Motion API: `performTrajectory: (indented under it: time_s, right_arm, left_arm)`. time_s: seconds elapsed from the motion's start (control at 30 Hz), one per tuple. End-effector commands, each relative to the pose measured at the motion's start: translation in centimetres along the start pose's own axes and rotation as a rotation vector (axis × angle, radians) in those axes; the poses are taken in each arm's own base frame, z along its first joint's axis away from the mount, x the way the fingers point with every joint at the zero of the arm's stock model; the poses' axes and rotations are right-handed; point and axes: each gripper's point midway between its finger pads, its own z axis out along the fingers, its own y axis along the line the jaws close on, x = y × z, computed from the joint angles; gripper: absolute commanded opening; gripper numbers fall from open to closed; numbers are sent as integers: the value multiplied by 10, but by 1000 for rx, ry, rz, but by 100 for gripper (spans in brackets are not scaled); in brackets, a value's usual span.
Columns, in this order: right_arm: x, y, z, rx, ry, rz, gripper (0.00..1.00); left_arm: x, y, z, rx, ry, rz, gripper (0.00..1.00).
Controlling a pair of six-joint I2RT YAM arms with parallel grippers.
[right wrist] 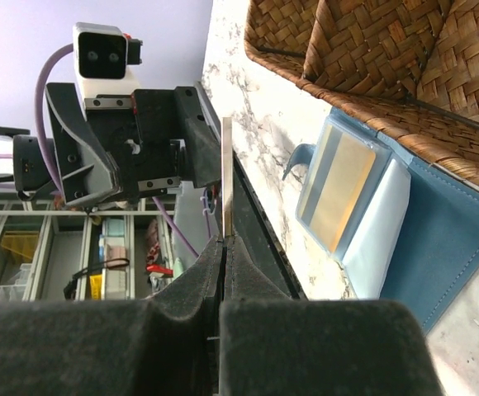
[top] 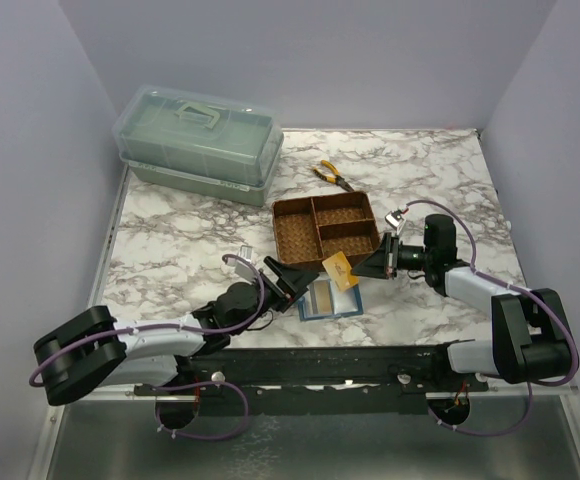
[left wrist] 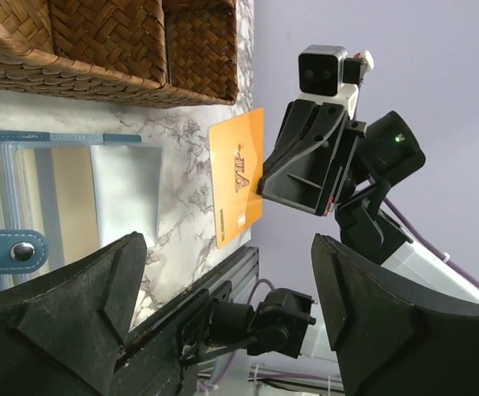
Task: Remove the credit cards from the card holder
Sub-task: Place the credit card in the storage box.
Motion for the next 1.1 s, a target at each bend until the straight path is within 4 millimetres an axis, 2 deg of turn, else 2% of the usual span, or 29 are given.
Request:
performTrajectory:
  time_s: [0.0, 0.43, 0.73, 0.9, 1.07]
  right_arm:
    - [2, 10, -3, -43, 5, -22, 0]
    - [4, 16, -4, -75, 16, -13, 0]
    - [5, 22, -5, -99, 23, -9, 0]
    - [5, 23, -6, -103, 26, -7, 0]
    - [5, 22, -5, -102, 25, -6, 0]
  left_arm:
    - [1, -11, 10, 35, -8, 6, 88]
    - [10, -20, 33, 94, 3, 8, 88]
    - [14, -14, 43, 111, -3, -44, 80]
    - [18, -16, 50, 154, 7, -80, 70]
    - [22, -26, 52, 270, 21, -130, 52]
